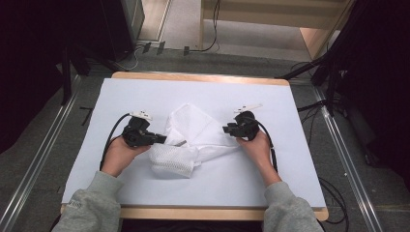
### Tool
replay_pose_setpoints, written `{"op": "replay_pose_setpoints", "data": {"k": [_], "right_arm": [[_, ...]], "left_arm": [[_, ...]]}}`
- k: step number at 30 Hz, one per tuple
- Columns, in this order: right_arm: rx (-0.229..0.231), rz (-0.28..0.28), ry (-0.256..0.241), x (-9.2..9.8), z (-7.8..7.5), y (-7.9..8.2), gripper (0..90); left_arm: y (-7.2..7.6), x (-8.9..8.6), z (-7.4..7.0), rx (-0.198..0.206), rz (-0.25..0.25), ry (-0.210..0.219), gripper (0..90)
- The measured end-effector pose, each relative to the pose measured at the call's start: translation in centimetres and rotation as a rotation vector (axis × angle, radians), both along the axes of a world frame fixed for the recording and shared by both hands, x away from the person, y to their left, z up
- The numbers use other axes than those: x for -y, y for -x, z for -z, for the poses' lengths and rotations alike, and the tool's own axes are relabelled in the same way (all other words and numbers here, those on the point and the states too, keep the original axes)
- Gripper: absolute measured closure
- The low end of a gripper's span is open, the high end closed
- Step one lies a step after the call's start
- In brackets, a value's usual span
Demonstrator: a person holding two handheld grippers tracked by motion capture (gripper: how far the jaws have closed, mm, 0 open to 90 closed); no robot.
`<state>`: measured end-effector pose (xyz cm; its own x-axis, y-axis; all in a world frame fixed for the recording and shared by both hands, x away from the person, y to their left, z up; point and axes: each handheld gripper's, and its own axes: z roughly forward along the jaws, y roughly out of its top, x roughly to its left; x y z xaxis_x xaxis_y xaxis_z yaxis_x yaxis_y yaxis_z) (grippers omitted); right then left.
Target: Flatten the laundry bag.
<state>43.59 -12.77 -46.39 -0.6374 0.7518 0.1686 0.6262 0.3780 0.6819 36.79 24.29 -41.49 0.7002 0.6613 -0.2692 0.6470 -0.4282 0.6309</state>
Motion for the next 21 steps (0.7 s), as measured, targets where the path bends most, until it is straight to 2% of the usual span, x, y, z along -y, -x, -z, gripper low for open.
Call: {"op": "replay_pose_setpoints", "data": {"k": [3,8,13,16,19,21], "right_arm": [[-0.01,-0.003,0.006,-0.2,0.3,-0.1,69.7],[0.004,-0.013,0.022,-0.8,0.6,-0.1,69.8],[0.018,-0.026,0.07,-1.3,0.5,0.3,80.2],[0.015,-0.028,0.08,-1.7,0.4,0.6,89.7],[0.019,-0.041,0.09,-1.9,0.4,0.6,90.0],[-0.006,-0.035,0.073,-1.7,0.3,0.4,90.0]], "left_arm": [[0.5,-0.8,-0.1,0.008,-0.018,0.001,90.0],[1.2,-2.1,-0.3,0.018,-0.06,0.023,90.0],[1.8,-3.3,-0.6,0.032,-0.095,0.04,90.0],[2.0,-4.0,-0.7,0.034,-0.113,0.045,90.0],[2.1,-4.3,-0.7,0.038,-0.126,0.05,90.0],[2.1,-4.5,-0.7,0.047,-0.135,0.053,90.0]]}}
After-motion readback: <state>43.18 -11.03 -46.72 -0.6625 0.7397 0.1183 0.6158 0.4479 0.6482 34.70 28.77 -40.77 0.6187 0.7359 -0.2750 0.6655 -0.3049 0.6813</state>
